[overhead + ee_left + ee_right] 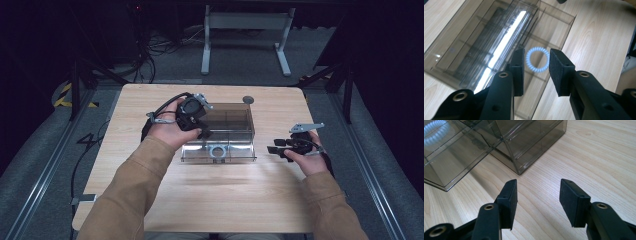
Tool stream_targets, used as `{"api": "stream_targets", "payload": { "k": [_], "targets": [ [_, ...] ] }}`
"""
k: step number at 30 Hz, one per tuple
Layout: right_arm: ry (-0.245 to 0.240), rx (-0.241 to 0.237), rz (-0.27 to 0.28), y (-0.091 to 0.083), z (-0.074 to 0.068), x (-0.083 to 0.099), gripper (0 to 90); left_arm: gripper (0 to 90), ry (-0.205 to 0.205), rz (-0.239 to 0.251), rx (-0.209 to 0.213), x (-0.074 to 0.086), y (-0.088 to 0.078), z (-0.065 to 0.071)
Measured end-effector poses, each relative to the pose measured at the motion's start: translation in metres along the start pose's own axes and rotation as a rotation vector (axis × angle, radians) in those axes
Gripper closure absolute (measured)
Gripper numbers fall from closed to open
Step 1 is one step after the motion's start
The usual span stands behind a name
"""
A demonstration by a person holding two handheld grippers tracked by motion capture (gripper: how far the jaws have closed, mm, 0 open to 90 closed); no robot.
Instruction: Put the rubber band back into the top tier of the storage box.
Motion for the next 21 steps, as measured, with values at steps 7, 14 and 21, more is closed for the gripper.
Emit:
{"api": "stream_targets", "payload": {
  "k": [7,14,21],
  "targets": [
    [-0.003,0.000,-0.001,0.000,0.000,0.000,50.0,65.1,-0.033,0.021,-0.017,0.016,-0.008,-0.008],
    [-0.004,0.000,-0.003,0.000,0.000,0.000,50.0,64.9,-0.070,0.037,-0.035,0.035,-0.021,-0.017],
    [-0.006,0.000,-0.006,0.001,-0.001,0.000,49.9,64.8,-0.119,0.052,-0.070,0.056,-0.034,-0.027]
  ]
}}
Point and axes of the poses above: each handheld gripper's, and its own axes: y roughly forward along the jaws, x roughly out of its underside, z roughly to its right, the point moved 9 cm from there along y, roughly forward along the jaws, and after that the axes turned 8 degrees about -y, right-handed, at the moved point
